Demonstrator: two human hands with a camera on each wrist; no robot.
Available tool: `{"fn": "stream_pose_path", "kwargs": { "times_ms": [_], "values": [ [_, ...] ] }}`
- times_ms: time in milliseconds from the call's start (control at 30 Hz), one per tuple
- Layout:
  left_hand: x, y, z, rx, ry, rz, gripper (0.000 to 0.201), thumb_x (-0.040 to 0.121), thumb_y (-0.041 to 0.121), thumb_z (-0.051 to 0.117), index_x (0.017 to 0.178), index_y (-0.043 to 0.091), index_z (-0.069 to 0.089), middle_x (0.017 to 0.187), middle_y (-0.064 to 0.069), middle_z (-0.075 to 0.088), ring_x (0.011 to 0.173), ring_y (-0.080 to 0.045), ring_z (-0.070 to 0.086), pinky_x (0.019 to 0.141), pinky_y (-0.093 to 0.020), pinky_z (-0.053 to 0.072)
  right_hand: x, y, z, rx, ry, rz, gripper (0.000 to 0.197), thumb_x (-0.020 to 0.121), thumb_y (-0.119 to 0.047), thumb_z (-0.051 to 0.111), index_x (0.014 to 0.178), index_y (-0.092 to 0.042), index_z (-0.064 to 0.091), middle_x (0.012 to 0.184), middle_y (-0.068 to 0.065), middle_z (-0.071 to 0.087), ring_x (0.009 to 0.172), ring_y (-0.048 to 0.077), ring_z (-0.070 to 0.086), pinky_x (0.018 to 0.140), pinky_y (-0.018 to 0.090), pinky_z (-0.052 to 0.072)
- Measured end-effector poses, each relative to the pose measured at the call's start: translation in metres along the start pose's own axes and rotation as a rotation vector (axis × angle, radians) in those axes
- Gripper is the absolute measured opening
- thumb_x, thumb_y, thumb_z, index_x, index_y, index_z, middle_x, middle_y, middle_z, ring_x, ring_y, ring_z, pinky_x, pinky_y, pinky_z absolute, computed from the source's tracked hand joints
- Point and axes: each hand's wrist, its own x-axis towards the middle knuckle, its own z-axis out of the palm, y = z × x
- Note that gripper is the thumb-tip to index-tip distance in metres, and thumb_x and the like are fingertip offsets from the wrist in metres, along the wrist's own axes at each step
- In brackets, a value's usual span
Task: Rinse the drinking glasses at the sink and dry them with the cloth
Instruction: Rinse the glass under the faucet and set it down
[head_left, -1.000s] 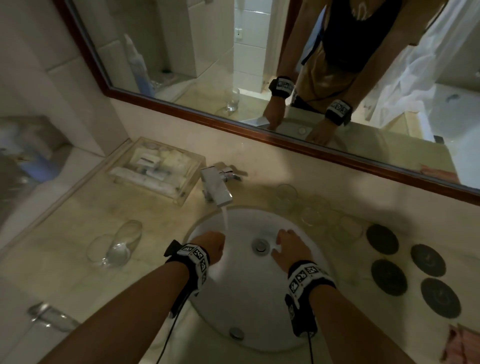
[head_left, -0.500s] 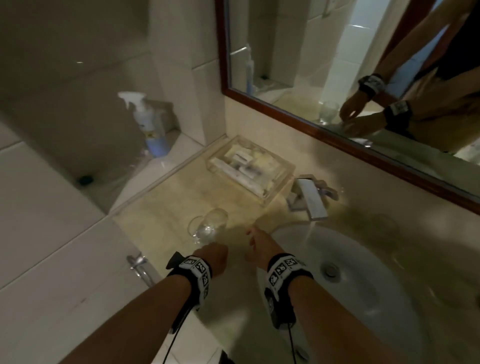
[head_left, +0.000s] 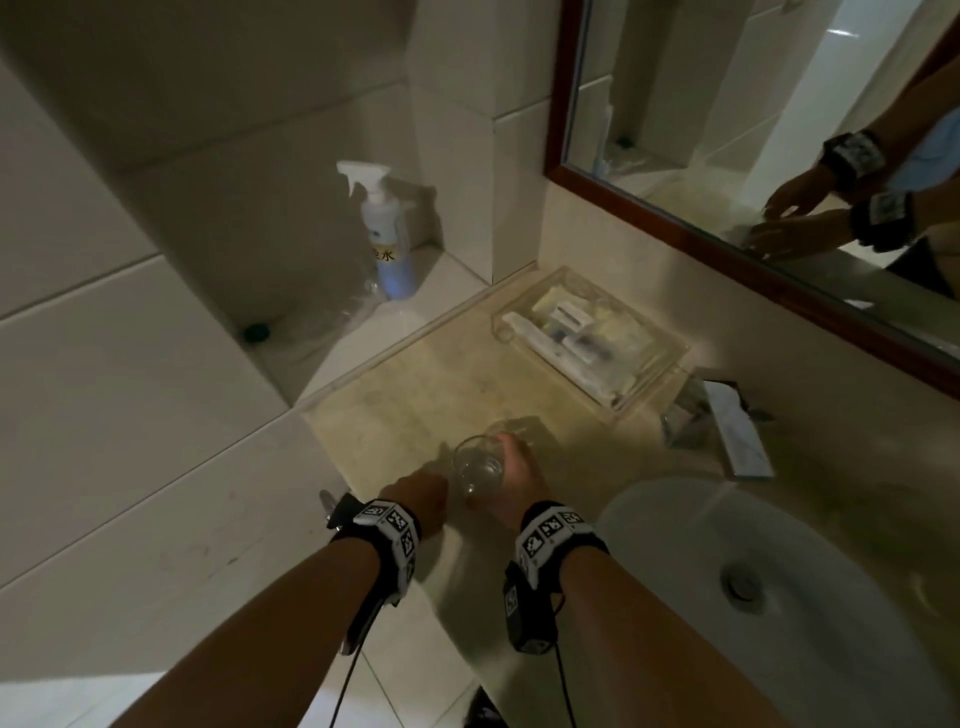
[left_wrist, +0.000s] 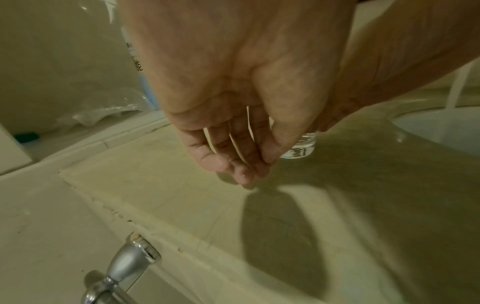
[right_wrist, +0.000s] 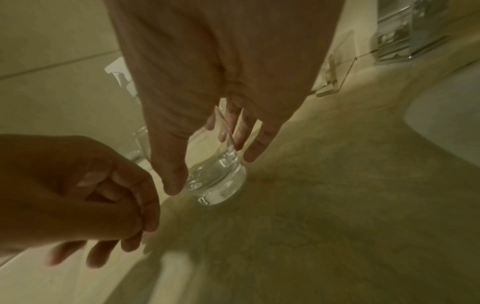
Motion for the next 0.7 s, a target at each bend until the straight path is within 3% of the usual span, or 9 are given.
{"fn": "stream_pose_path", "kwargs": {
  "times_ms": [167, 300, 367, 500, 567, 700],
  "values": [
    [0.010, -0.002, -0.006, 0.009, -0.003, 0.011, 0.026, 0.097, 0.020, 0.043, 0.119, 0.011, 0.053, 0.124, -0.015, 0.052, 0.112, -0.034, 0.054, 0.093, -0.041, 0.045, 0.005, 0.004, -0.001, 0.032, -0.027, -0.016, 0.069, 0.062, -0.027, 0.084, 0.122, -0.024, 0.050, 0.116, -0.004, 0.062, 0.105, 0.018, 0.060, 0.085, 0.030, 0.051],
    [0.018, 0.012, -0.012, 0.021, 0.011, 0.050, 0.026, 0.097, 0.019, 0.042, 0.119, 0.012, 0.053, 0.123, -0.014, 0.051, 0.111, -0.034, 0.054, 0.093, -0.040, 0.045, -0.007, 0.014, -0.024, 0.020, 0.035, -0.026, 0.054, 0.064, -0.032, 0.084, 0.101, -0.024, 0.045, 0.096, -0.006, 0.055, 0.084, 0.014, 0.053, 0.063, 0.019, 0.039],
    [0.023, 0.027, -0.015, 0.035, 0.018, 0.091, 0.024, 0.096, 0.018, 0.042, 0.116, 0.011, 0.054, 0.120, -0.014, 0.053, 0.107, -0.033, 0.056, 0.088, -0.039, 0.046, -0.016, 0.023, -0.044, 0.050, 0.079, -0.008, 0.056, 0.063, -0.036, 0.084, 0.097, -0.023, 0.042, 0.091, -0.007, 0.049, 0.079, 0.012, 0.046, 0.059, 0.017, 0.035],
    [0.033, 0.069, -0.022, 0.081, 0.041, 0.197, 0.021, 0.096, 0.018, 0.041, 0.110, 0.009, 0.055, 0.113, -0.014, 0.055, 0.100, -0.033, 0.058, 0.081, -0.038, 0.047, -0.042, 0.054, -0.080, 0.175, 0.191, 0.107, 0.055, 0.059, -0.042, 0.082, 0.092, -0.028, 0.041, 0.095, -0.002, 0.050, 0.083, 0.016, 0.051, 0.063, 0.020, 0.041],
    [0.038, 0.092, -0.021, 0.097, 0.029, 0.246, 0.021, 0.095, 0.019, 0.042, 0.110, 0.009, 0.054, 0.114, -0.014, 0.055, 0.101, -0.033, 0.057, 0.084, -0.039, 0.047, -0.057, 0.074, -0.096, 0.211, 0.272, 0.162, 0.061, 0.057, -0.042, 0.083, 0.100, -0.028, 0.042, 0.102, 0.000, 0.051, 0.093, 0.019, 0.055, 0.070, 0.025, 0.046],
    [0.046, 0.134, -0.013, 0.095, 0.012, 0.342, 0.021, 0.093, 0.022, 0.045, 0.109, 0.010, 0.054, 0.116, -0.012, 0.056, 0.103, -0.032, 0.056, 0.085, -0.037, 0.046, -0.082, 0.102, -0.127, 0.154, 0.416, 0.257, 0.067, 0.064, -0.024, 0.086, 0.114, -0.015, 0.043, 0.110, 0.004, 0.045, 0.097, 0.018, 0.047, 0.077, 0.025, 0.037]
  ]
}}
